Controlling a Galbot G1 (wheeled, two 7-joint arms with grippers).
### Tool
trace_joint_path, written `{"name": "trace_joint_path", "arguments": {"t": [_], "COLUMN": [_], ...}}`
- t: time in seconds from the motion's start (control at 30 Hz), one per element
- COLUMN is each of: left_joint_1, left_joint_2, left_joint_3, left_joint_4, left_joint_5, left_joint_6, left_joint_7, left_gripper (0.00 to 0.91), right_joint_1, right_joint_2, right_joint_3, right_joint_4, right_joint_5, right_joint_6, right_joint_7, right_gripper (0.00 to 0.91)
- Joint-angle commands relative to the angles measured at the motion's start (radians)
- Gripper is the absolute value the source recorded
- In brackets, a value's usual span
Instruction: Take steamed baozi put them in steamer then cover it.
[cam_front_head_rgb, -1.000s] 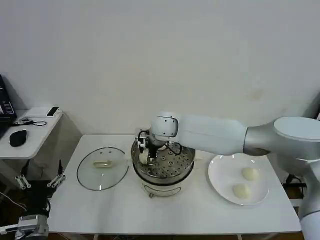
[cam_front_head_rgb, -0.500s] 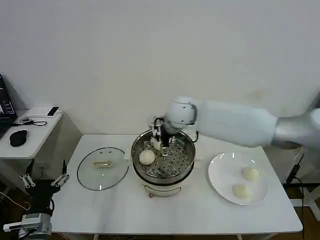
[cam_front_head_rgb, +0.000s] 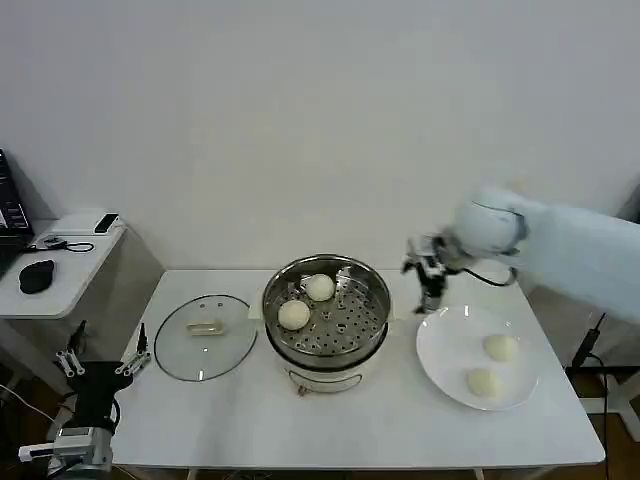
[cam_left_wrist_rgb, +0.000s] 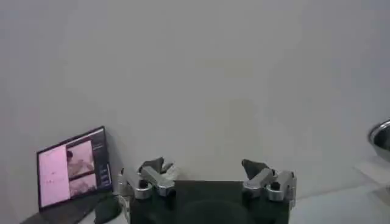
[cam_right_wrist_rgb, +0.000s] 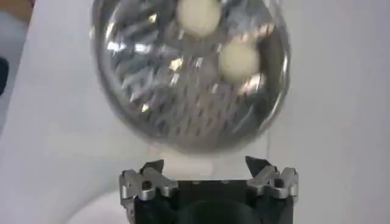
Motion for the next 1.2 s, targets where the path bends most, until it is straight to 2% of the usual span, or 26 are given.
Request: {"name": "trace_joint_path", "arguments": {"t": [0.03, 0.13, 0.17, 0.2, 0.27, 0.33, 0.6, 0.77, 1.2], "left_joint_1": [0.002, 0.003, 0.003, 0.004, 0.003, 0.0, 0.004, 0.004, 0.003], "left_joint_2": [0.005, -0.003, -0.003, -0.004, -0.005, -0.007, -0.008, -0.013, -0.019], "left_joint_3": [0.014, 0.019, 0.022, 0.024, 0.025, 0.021, 0.017, 0.02, 0.013], "left_joint_4": [0.017, 0.028, 0.031, 0.031, 0.032, 0.029, 0.034, 0.042, 0.056], "left_joint_5": [-0.015, -0.015, -0.014, -0.013, -0.012, -0.012, -0.004, 0.007, 0.014], "left_joint_6": [0.002, 0.002, 0.002, 0.002, 0.002, 0.003, 0.003, 0.004, 0.002], "left_joint_7": [-0.001, -0.002, -0.002, -0.002, -0.001, 0.0, 0.001, 0.0, 0.001], "left_gripper": [0.907, 0.907, 0.907, 0.907, 0.907, 0.907, 0.907, 0.907, 0.907], "right_joint_1": [-0.258, -0.412, -0.555, -0.618, -0.685, -0.805, -0.822, -0.789, -0.771], "right_joint_2": [-0.351, -0.376, -0.391, -0.4, -0.406, -0.399, -0.291, -0.224, -0.131], "right_joint_3": [0.142, 0.274, 0.382, 0.434, 0.486, 0.596, 0.586, 0.536, 0.507], "right_joint_4": [0.073, 0.065, 0.063, 0.06, 0.052, 0.028, -0.047, -0.125, -0.225], "right_joint_5": [-0.228, -0.27, -0.3, -0.317, -0.336, -0.354, -0.359, -0.356, -0.359], "right_joint_6": [0.129, 0.134, 0.139, 0.147, 0.158, 0.171, 0.181, 0.184, 0.181], "right_joint_7": [-0.078, -0.072, -0.071, -0.07, -0.063, -0.052, -0.055, -0.061, -0.059], "right_gripper": [0.907, 0.907, 0.907, 0.907, 0.907, 0.907, 0.907, 0.907, 0.907]}}
